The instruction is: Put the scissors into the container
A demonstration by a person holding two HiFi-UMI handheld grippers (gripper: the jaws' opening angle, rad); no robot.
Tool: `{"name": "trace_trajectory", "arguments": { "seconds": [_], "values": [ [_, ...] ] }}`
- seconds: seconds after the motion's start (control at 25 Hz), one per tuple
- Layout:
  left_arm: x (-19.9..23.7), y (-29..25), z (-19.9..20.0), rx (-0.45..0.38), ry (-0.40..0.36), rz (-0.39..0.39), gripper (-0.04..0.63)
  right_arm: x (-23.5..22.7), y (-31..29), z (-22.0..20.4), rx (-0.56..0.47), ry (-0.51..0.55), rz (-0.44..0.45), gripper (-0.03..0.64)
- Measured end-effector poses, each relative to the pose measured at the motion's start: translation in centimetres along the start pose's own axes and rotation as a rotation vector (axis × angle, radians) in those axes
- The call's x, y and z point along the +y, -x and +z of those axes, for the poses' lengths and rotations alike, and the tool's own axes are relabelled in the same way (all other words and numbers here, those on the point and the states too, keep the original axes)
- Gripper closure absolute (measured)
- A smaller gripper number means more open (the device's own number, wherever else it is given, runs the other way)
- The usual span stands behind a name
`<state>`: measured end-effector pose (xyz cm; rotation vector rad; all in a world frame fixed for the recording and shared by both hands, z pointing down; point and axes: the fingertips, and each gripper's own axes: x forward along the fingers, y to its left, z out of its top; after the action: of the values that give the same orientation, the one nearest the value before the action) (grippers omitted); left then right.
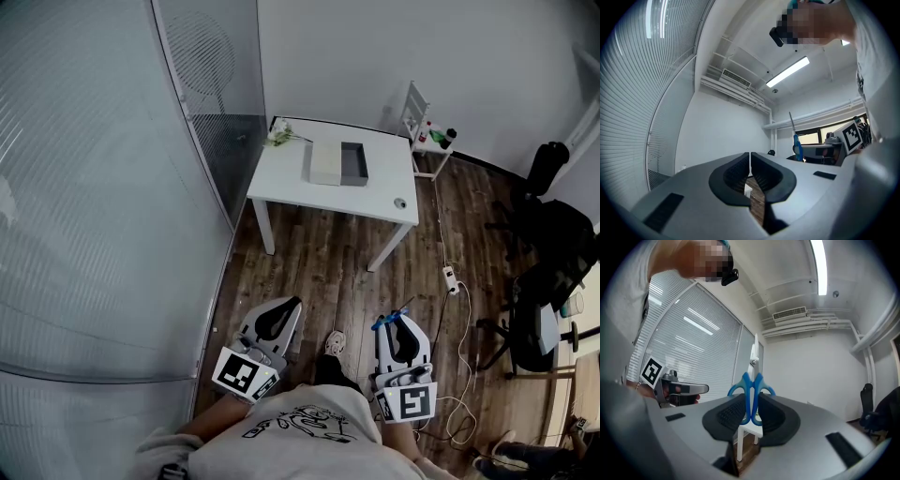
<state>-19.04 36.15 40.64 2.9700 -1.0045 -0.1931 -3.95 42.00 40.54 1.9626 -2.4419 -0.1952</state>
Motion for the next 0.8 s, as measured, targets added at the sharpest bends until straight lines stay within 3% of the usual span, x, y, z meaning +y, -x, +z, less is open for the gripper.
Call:
{"name": "trace_trajectory", "arguments": {
  "seconds": [0.8],
  "values": [
    [4.4, -14.9, 0.4, -0.012, 0.004, 0.010, 0.568, -11.3, -10.4, -0.7, 0.003, -0.019, 0.015, 0.528]
  ]
}}
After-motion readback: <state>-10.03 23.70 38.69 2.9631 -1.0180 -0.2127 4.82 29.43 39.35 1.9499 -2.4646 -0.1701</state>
